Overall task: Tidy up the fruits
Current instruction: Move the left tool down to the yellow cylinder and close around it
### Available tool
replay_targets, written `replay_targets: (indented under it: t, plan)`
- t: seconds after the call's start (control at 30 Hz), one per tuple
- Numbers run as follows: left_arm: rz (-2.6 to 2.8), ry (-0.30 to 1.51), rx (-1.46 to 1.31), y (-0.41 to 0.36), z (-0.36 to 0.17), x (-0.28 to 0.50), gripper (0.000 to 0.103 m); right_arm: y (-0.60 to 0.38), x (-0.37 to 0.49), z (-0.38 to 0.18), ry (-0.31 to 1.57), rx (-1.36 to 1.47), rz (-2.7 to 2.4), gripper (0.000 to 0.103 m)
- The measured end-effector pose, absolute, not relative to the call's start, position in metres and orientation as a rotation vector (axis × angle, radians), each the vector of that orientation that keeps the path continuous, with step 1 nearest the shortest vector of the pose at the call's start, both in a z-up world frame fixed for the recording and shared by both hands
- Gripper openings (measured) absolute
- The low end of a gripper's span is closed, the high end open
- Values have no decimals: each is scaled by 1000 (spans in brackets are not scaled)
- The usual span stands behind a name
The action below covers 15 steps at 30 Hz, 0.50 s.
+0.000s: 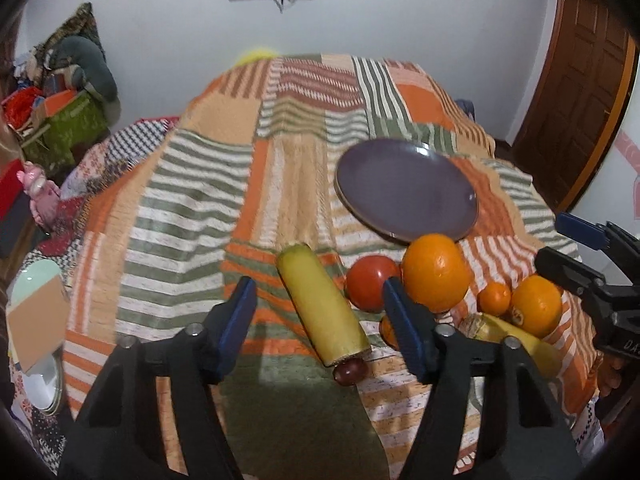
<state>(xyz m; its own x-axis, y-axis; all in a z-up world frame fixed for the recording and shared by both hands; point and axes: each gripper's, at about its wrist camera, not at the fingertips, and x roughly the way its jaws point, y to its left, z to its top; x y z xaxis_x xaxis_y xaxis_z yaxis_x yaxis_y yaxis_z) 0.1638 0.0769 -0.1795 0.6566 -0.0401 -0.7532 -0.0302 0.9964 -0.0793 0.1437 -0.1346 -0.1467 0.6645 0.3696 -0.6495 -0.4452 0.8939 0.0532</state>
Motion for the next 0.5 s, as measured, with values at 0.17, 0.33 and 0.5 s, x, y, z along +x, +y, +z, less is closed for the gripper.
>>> replay_targets:
  t: [0.17, 0.33, 0.5]
  plan:
    - [-32, 921, -96, 76, -203, 178, 51, -119, 157, -163, 763, -116, 501, 72]
    - [-43, 948, -105, 78, -215, 184, 51, -107, 171, -180, 822, -133, 518, 72]
    - [-53, 980, -132, 78, -228, 192, 51, -102, 181, -189, 887, -82, 544, 72]
